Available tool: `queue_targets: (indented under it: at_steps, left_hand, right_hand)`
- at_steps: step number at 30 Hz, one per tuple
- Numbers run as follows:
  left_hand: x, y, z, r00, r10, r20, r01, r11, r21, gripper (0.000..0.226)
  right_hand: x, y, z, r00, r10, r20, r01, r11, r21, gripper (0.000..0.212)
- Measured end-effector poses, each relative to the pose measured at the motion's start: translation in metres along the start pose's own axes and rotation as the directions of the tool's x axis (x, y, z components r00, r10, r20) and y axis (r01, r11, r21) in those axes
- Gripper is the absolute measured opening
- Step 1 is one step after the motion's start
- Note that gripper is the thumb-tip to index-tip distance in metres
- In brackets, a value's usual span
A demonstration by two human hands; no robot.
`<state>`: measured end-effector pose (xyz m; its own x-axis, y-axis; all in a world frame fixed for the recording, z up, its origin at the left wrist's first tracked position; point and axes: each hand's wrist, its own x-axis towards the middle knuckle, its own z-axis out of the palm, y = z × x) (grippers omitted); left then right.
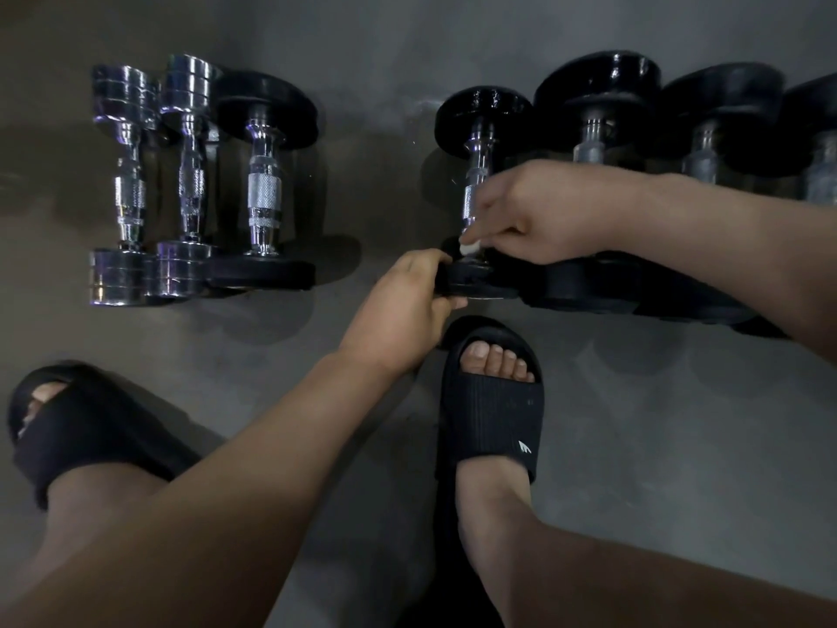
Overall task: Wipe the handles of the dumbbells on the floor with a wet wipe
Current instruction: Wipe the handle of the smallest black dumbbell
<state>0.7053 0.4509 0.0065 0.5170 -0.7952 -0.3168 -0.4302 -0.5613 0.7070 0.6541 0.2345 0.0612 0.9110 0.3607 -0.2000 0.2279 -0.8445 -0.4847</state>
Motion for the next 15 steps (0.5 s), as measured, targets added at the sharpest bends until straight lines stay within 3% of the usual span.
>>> queue_targets:
  at_steps: [5, 12, 15]
  left_hand:
    - [0.001, 0.000, 0.001, 1.000, -0.001, 0.003, 0.001, 1.000, 0.016, 0.043]
    - [0.002, -0.001, 0.002, 1.000, -0.018, -0.001, 0.018, 1.000, 0.013, 0.040]
    - [0.001, 0.001, 0.002, 1.000, -0.022, -0.017, 0.022, 1.000, 0.005, 0.039]
  right_hand:
    - [-0.002, 0.012, 0.001, 0.944, 0.237, -0.231, -0.248, 0.968, -0.021, 0.025]
    - [-0.012, 0.004, 0.013, 0.968, 0.217, -0.124, -0.213, 0.976, 0.040, 0.008]
    - [-0.004, 0.008, 0.013, 0.884, 0.387, -0.264, -0.361, 0.922, 0.142, 0.016]
